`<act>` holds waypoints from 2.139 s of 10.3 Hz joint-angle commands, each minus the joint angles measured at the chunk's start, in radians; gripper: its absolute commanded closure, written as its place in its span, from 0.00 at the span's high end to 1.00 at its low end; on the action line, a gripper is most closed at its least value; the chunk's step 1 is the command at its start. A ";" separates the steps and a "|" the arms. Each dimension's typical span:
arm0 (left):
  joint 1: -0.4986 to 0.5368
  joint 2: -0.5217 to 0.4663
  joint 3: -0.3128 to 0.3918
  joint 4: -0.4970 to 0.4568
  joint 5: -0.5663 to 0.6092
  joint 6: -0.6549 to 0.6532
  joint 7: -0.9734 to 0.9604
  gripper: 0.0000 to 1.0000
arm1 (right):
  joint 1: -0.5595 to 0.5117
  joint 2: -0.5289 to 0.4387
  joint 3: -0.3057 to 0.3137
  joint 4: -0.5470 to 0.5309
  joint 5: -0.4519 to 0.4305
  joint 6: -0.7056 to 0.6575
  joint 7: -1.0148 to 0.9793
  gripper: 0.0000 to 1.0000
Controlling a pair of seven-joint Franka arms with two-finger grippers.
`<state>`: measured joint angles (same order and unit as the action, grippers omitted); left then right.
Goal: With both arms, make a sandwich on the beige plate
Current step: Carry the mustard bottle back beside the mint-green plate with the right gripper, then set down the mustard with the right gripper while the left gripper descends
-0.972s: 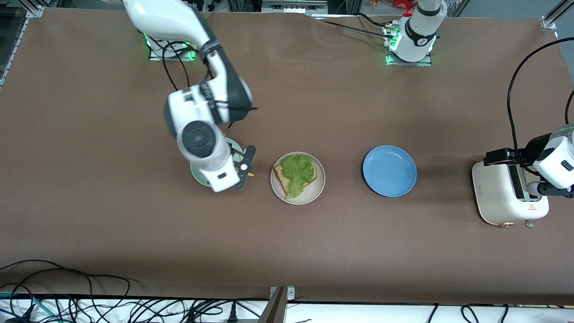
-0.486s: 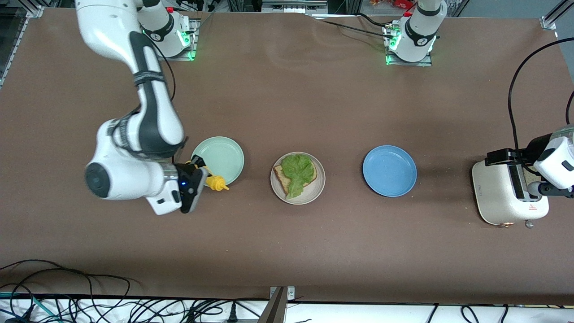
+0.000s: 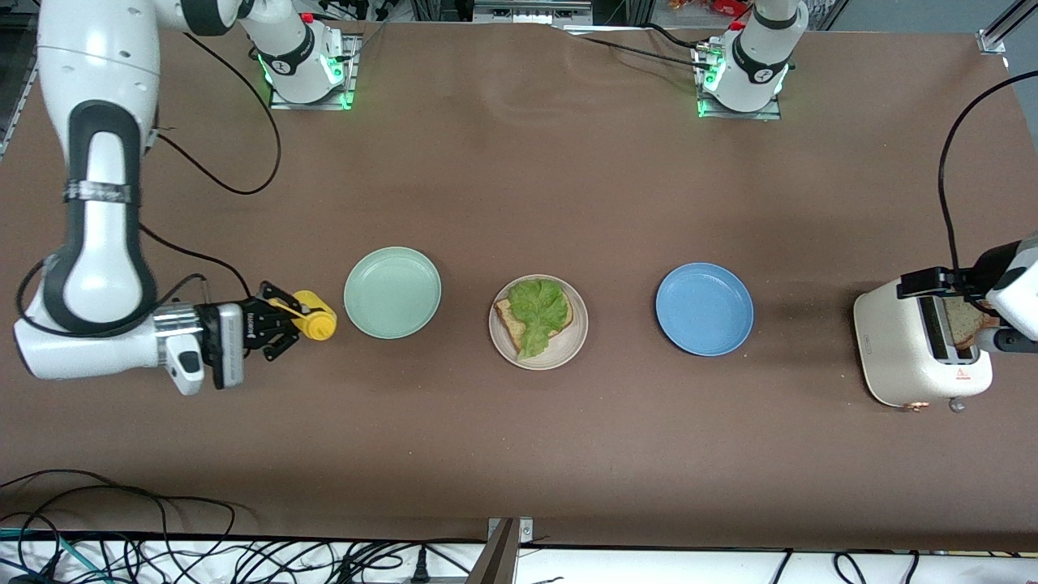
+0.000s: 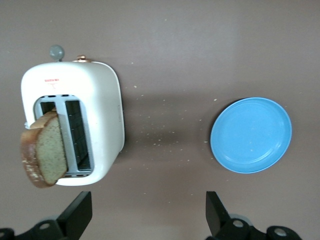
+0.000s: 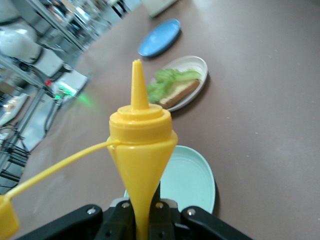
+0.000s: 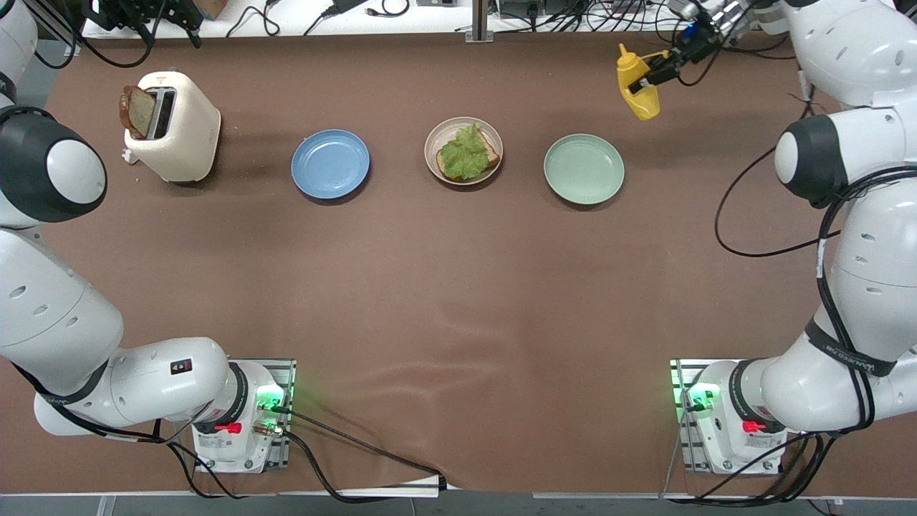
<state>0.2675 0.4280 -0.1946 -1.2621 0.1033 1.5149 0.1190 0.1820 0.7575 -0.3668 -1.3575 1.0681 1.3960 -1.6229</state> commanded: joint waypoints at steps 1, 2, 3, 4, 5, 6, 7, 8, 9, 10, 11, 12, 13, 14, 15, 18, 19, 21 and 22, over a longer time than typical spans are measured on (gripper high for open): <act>0.051 0.003 -0.008 -0.011 0.029 0.046 0.097 1.00 | -0.064 0.006 0.020 -0.051 0.041 -0.081 -0.223 0.00; 0.064 0.012 -0.008 -0.013 0.029 0.053 0.111 1.00 | -0.093 0.028 0.020 -0.057 0.045 -0.124 -0.339 0.00; 0.073 0.017 -0.008 -0.013 0.029 0.054 0.126 1.00 | -0.114 0.046 0.020 -0.081 0.047 -0.184 -0.433 0.00; 0.079 0.023 -0.008 -0.013 0.029 0.056 0.130 1.00 | -0.134 0.054 0.020 -0.106 0.076 -0.202 -0.562 0.00; 0.082 0.026 -0.008 -0.013 0.029 0.070 0.130 1.00 | -0.154 0.065 0.020 -0.123 0.081 -0.203 -0.683 0.00; 0.094 0.026 -0.008 -0.017 0.029 0.100 0.137 1.00 | -0.174 0.094 0.020 -0.126 0.081 -0.203 -0.734 0.00; 0.104 0.035 -0.008 -0.016 0.029 0.105 0.166 1.00 | -0.177 0.118 0.020 -0.126 0.082 -0.198 -0.806 0.00; 0.117 0.038 -0.008 -0.016 0.029 0.122 0.180 1.00 | -0.183 0.147 0.022 -0.126 0.084 -0.192 -0.863 0.00; 0.119 0.041 -0.008 -0.016 0.029 0.131 0.189 1.00 | -0.191 0.173 0.022 -0.126 0.110 -0.198 -0.908 0.00; 0.122 0.044 -0.008 -0.016 0.029 0.131 0.192 1.00 | -0.193 0.192 0.022 -0.127 0.131 -0.204 -0.942 0.00; 0.124 0.046 -0.008 -0.016 0.029 0.133 0.194 1.00 | -0.194 0.200 0.022 -0.129 0.148 -0.200 -0.977 0.00; 0.127 0.049 -0.008 -0.016 0.030 0.133 0.194 1.00 | -0.196 0.216 0.022 -0.130 0.191 -0.201 -1.008 0.00; 0.130 0.049 -0.008 -0.016 0.029 0.134 0.194 1.00 | -0.196 0.232 0.022 -0.131 0.205 -0.203 -1.031 0.19; 0.130 0.049 -0.008 -0.016 0.029 0.134 0.194 1.00 | -0.196 0.238 0.022 -0.131 0.205 -0.206 -1.025 0.75; 0.130 0.049 -0.008 -0.016 0.030 0.134 0.194 1.00 | -0.196 0.240 0.022 -0.131 0.205 -0.210 -1.023 1.00; 0.130 0.052 -0.006 -0.014 0.030 0.134 0.203 1.00 | -0.216 0.240 0.016 -0.118 0.191 -0.193 -1.014 1.00; 0.137 0.054 -0.006 -0.016 0.032 0.146 0.217 1.00 | -0.231 0.240 0.012 -0.118 0.179 -0.178 -1.006 1.00; 0.176 0.073 -0.006 -0.017 0.030 0.194 0.278 1.00 | -0.265 0.238 0.003 -0.114 0.109 -0.154 -0.980 1.00; 0.192 0.080 -0.008 -0.025 0.030 0.221 0.294 1.00 | -0.268 0.237 -0.036 -0.095 0.080 -0.152 -0.936 1.00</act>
<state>0.4276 0.5017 -0.1918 -1.2687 0.1043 1.6958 0.3646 -0.0668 0.9962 -0.3784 -1.4825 1.1877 1.2448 -2.6097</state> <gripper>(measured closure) 0.000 0.000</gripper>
